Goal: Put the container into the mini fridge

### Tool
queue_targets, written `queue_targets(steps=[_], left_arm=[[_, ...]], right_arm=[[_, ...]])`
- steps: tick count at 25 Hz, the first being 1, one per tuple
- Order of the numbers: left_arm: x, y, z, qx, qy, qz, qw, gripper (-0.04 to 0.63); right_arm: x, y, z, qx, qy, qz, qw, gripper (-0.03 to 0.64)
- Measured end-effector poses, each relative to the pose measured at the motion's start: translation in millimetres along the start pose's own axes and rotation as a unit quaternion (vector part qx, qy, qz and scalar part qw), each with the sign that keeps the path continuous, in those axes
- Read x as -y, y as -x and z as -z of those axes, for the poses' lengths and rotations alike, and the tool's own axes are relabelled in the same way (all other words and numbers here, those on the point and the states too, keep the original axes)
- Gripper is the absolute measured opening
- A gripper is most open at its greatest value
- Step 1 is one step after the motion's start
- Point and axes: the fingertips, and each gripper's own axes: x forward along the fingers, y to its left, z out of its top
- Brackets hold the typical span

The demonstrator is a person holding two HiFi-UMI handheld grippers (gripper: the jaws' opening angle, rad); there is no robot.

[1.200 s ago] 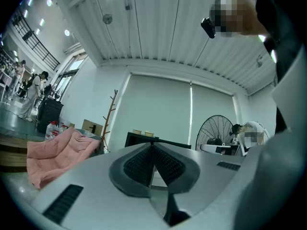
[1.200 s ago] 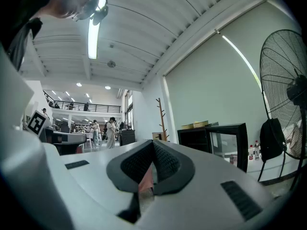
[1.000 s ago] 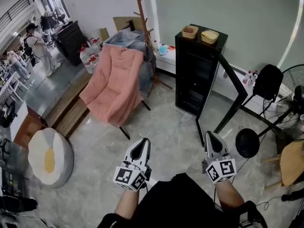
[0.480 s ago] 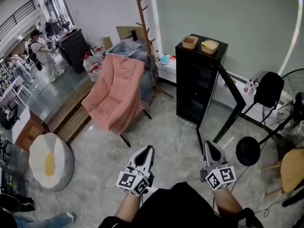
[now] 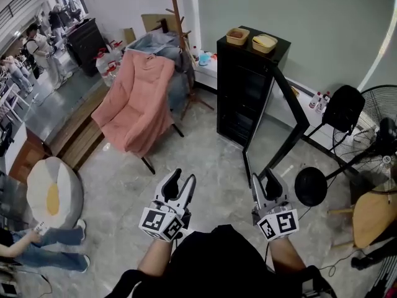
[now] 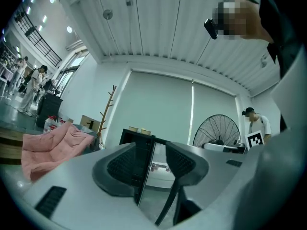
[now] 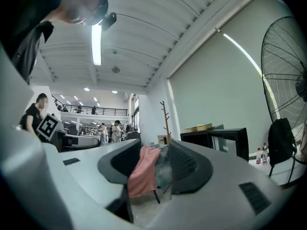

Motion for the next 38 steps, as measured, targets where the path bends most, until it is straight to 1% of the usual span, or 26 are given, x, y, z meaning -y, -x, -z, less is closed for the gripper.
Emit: queue_targets(steps=[1, 2, 7, 11, 13, 15, 18, 20, 24, 28, 33, 35, 38], left_arm=[[1.5, -2.5, 1.4, -0.001, -0.001, -0.005, 1.0000, 0.224], [2.7, -4.8, 2.5, -0.001, -0.002, -0.012, 0.9999, 0.256], [6.6, -19.8, 7.2, -0.004, -0.003, -0.045, 0.9990, 0.290], [14.6, -29.6, 11.8, -0.009, -0.008, -0.062, 0.9980, 0.314], [20.1, -33.8, 15.1, -0.013, -0.009, -0.063, 0.9979, 0.324], [22.2, -38.7, 17.2, -0.021, -0.013, -0.062, 0.9978, 0.331], [19.6, -46.9, 17.3, -0.027, -0.019, -0.060, 0.9976, 0.331], [15.1, -52.7, 16.4, -0.026, -0.016, -0.061, 0.9977, 0.334], [-3.6, -66.5, 18.2, -0.018, -0.005, -0.056, 0.9982, 0.334], [-39.0, -90.9, 18.2, -0.020, 0.004, -0.043, 0.9989, 0.334], [-80.7, -134.5, 0.2, -0.007, 0.005, -0.025, 0.9997, 0.334], [-98.7, -145.3, -8.2, -0.002, 0.012, -0.021, 0.9997, 0.334], [-123.2, -154.5, -17.4, 0.002, 0.034, -0.009, 0.9994, 0.334]], right_arm=[[3.3, 0.4, 0.1, -0.002, 0.000, -0.002, 1.000, 0.218], [8.1, 1.5, 0.0, -0.003, -0.003, -0.001, 1.000, 0.247], [35.0, 6.2, -4.5, 0.005, -0.012, 0.001, 1.000, 0.247], [54.8, 7.5, -5.1, 0.002, 0.005, -0.002, 1.000, 0.247], [63.5, 5.9, -3.4, 0.002, 0.007, -0.003, 1.000, 0.247], [69.8, 2.2, -0.2, 0.003, -0.004, -0.002, 1.000, 0.247], [75.1, -3.9, 4.0, 0.004, -0.017, 0.001, 1.000, 0.247], [76.5, -10.0, 7.9, 0.001, -0.018, -0.001, 1.000, 0.247], [78.5, -29.4, 16.8, -0.007, -0.015, 0.003, 1.000, 0.247], [81.8, -59.6, 16.2, -0.011, -0.001, 0.020, 1.000, 0.245], [94.0, -111.7, 7.5, -0.009, 0.013, 0.036, 0.999, 0.242], [91.5, -135.3, 3.1, -0.005, 0.017, 0.035, 0.999, 0.241], [81.6, -169.9, 0.5, -0.009, 0.028, 0.023, 0.999, 0.233]])
